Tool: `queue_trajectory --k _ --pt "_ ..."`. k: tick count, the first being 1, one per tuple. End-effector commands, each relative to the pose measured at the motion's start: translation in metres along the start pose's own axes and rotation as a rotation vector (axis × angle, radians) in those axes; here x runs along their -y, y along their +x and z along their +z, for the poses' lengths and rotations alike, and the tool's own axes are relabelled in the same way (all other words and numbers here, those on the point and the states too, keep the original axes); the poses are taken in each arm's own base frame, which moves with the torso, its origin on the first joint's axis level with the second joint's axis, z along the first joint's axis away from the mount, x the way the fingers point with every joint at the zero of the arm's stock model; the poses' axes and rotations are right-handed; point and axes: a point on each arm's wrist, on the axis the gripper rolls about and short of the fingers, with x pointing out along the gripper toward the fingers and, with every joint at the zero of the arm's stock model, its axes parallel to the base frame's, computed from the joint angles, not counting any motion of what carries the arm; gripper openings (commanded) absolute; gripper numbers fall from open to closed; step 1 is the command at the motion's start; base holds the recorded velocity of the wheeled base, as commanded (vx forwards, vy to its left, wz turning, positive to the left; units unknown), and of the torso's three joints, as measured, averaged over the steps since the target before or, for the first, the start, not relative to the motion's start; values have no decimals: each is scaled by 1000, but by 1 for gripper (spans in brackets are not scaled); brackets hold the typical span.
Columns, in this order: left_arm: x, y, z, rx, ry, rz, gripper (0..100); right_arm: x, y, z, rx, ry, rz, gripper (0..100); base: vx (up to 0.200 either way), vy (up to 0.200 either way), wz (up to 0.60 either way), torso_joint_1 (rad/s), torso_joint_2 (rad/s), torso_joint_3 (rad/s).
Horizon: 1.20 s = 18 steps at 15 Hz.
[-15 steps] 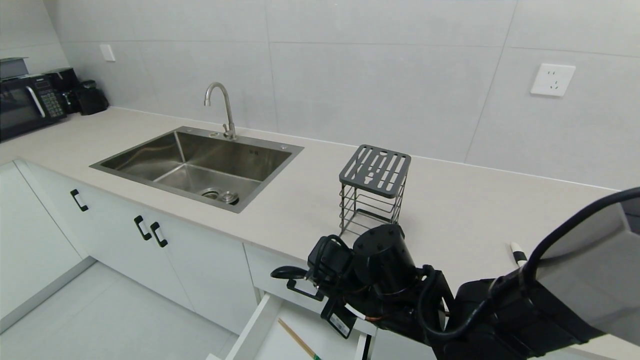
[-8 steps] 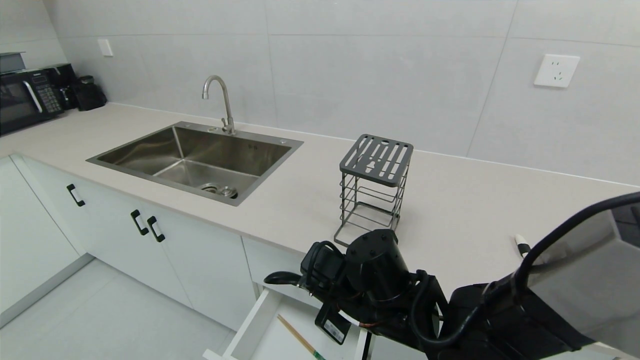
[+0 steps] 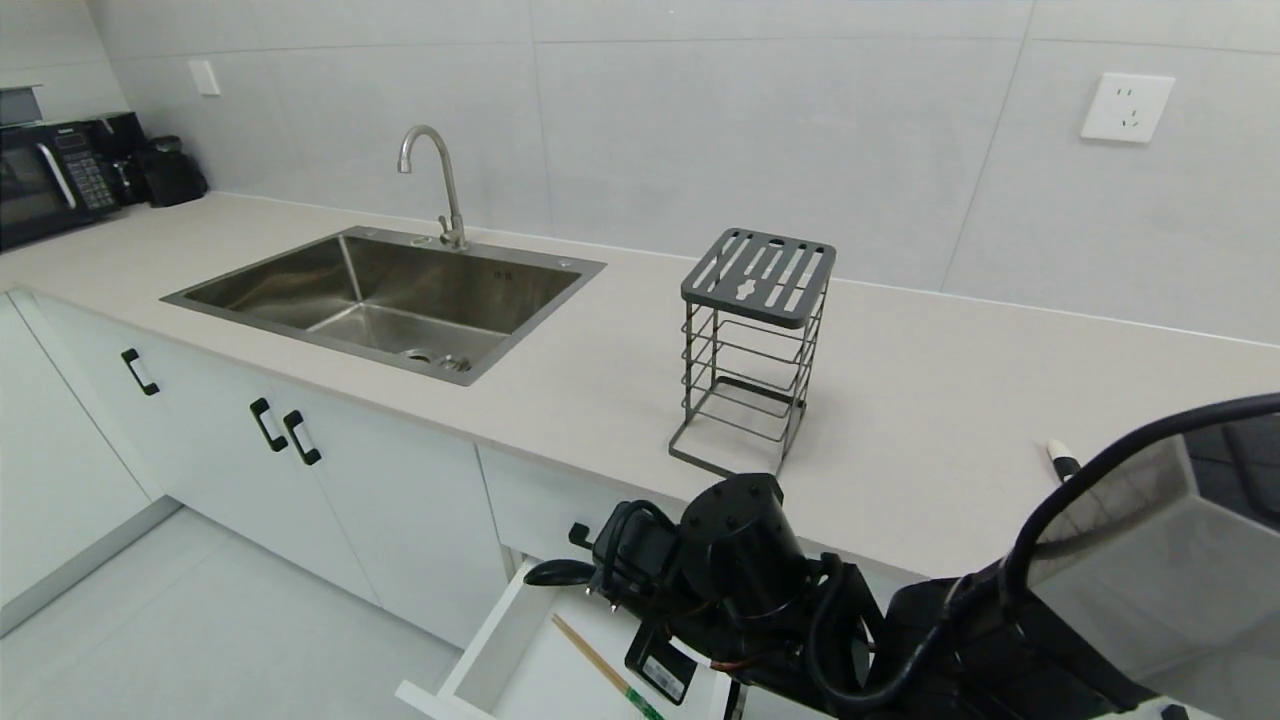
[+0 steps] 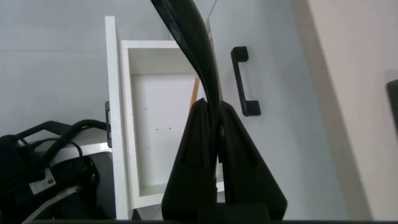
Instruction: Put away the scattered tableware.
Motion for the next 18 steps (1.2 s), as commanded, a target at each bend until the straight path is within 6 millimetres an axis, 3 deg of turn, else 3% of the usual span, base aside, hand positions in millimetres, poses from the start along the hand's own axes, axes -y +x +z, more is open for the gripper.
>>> queue_trajectory --k 1,13,18 --pt "0 0 0 0 0 0 100 -1 2 -2 -5 -1 3 0 0 0 0 -149 310 144" --pt "0 0 0 0 0 0 100 -1 8 -2 -6 1 7 0 0 0 0 -231 452 213" --pt "0 0 0 0 0 0 100 6 20 9 32 7 -11 0 0 0 0 -245 431 185"
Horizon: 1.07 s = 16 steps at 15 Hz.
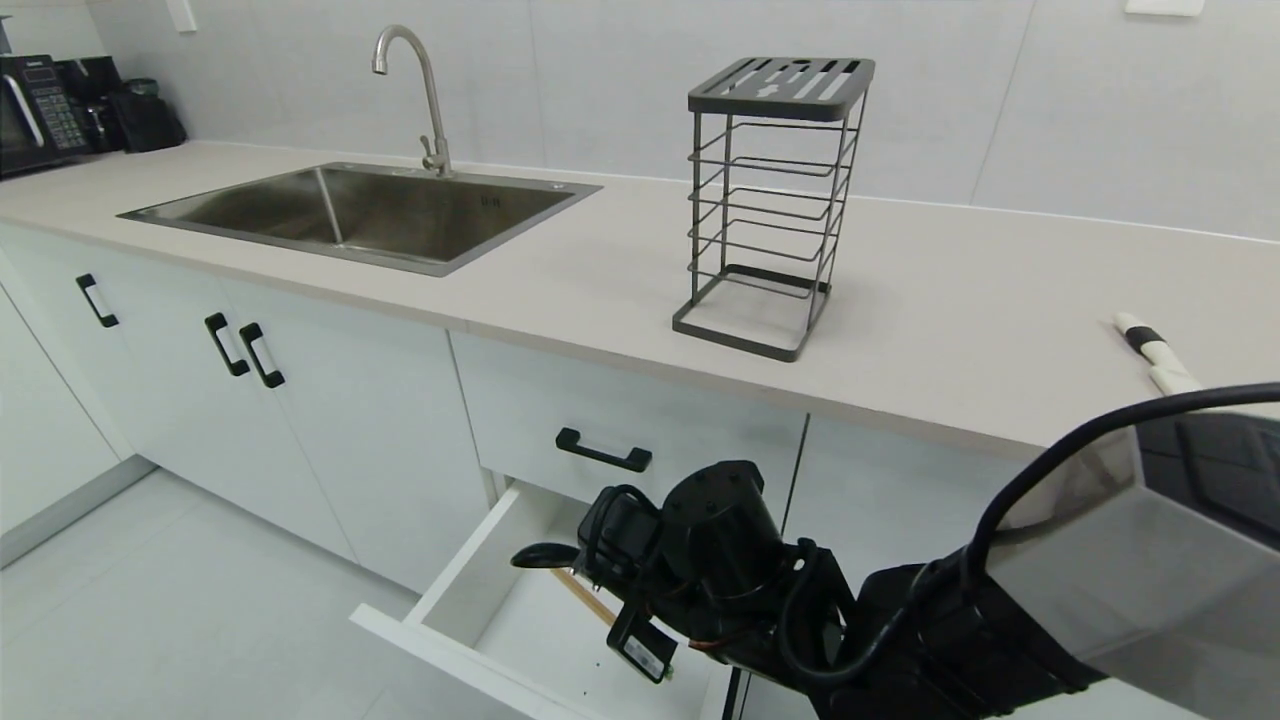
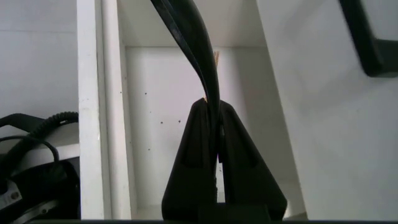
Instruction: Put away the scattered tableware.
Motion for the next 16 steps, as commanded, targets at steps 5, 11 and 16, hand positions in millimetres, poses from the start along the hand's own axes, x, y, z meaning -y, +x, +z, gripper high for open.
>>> queue_trajectory --k 5,11,16 --pt "0 0 0 -1 0 0 100 12 44 0 8 -17 -31 0 0 0 0 -136 222 102" --pt "0 0 0 -1 0 0 100 13 80 2 -34 -67 -87 0 0 0 0 0 23 21" --pt "0 0 0 -1 0 0 100 9 98 -7 -57 -69 -92 0 0 0 0 0 0 0"
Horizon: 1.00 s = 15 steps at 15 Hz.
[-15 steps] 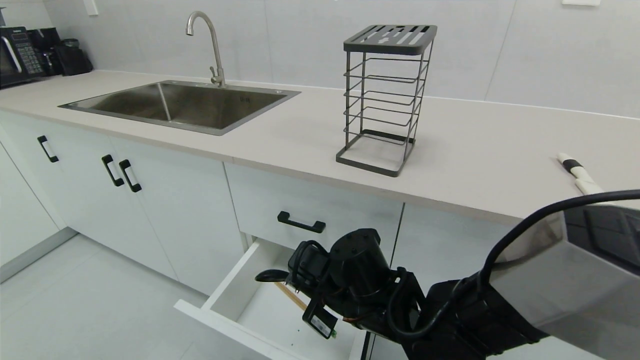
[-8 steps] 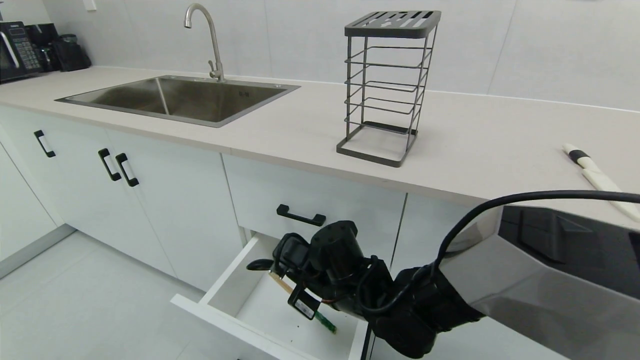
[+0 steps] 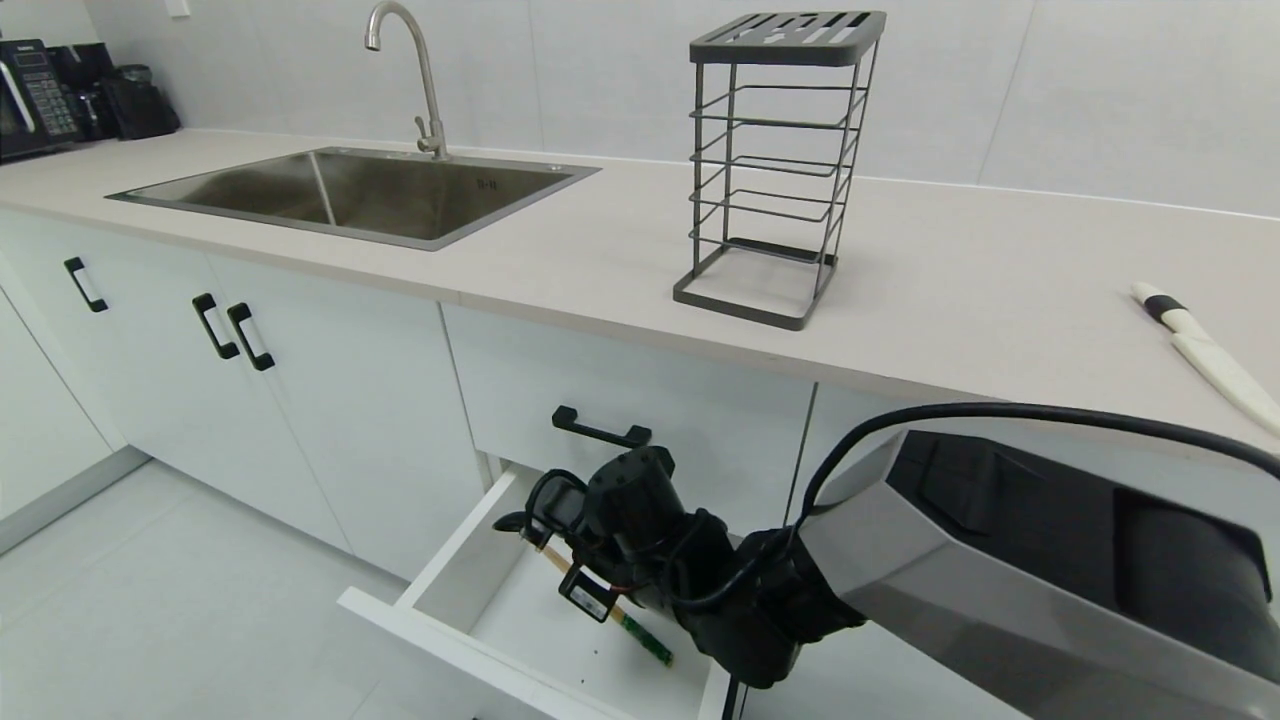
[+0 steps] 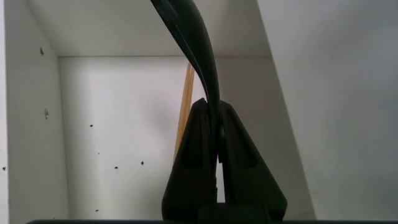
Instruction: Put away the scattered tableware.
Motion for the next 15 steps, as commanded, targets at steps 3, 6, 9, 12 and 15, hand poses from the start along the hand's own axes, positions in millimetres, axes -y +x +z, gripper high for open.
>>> queue_trajectory --k 3,6,9,12,15 --pt "0 0 0 -1 0 0 100 -6 19 -10 -27 -3 9 0 0 0 0 0 0 0" --pt "0 0 0 -1 0 0 100 -7 24 -12 -29 -5 10 0 0 0 0 -33 17 14" --pt "0 0 0 -1 0 0 100 -9 26 -15 -36 -6 12 0 0 0 0 -189 222 56" --pt "0 0 0 -1 0 0 100 -5 31 -8 -8 -2 0 0 0 0 0 -67 233 38" --pt "0 0 0 -1 0 0 100 2 37 -4 2 8 -15 0 0 0 0 -6 45 23"
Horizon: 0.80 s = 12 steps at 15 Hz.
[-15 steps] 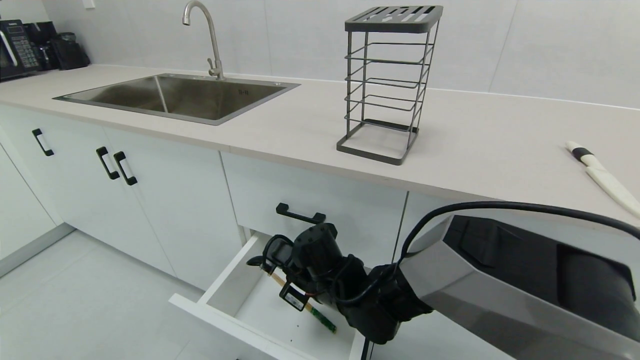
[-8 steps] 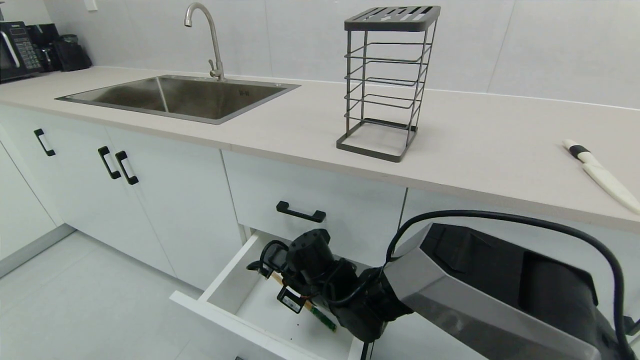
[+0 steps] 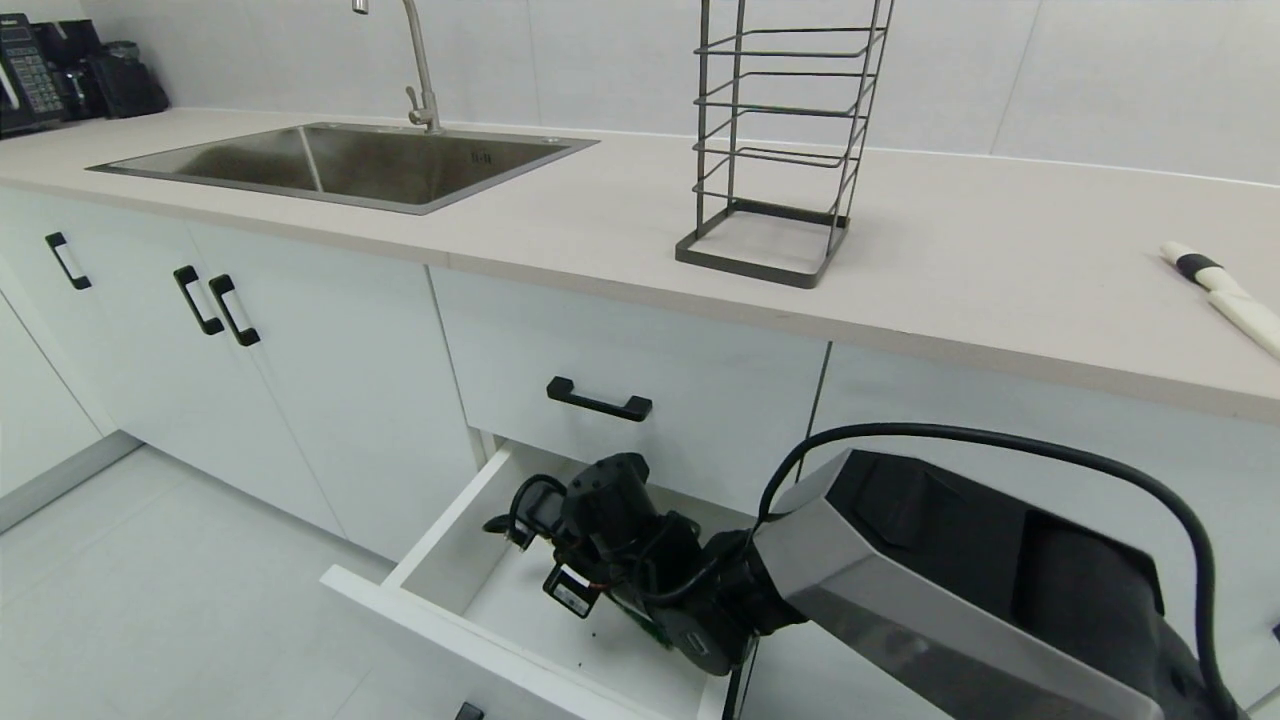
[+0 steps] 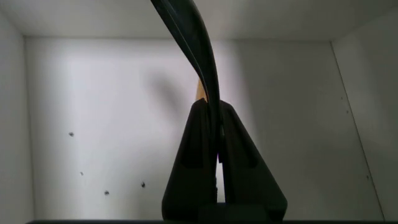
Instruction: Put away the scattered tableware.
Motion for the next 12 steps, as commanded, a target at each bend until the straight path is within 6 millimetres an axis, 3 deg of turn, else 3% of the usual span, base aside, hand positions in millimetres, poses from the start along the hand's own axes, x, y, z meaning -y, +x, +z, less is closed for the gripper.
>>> queue_trajectory --k 1,12 --pt "0 0 0 -1 0 0 100 0 6 -3 -2 2 -3 0 0 0 0 0 0 0" --pt "0 0 0 -1 0 0 100 -8 30 -24 -22 18 12 0 0 0 0 0 0 0"
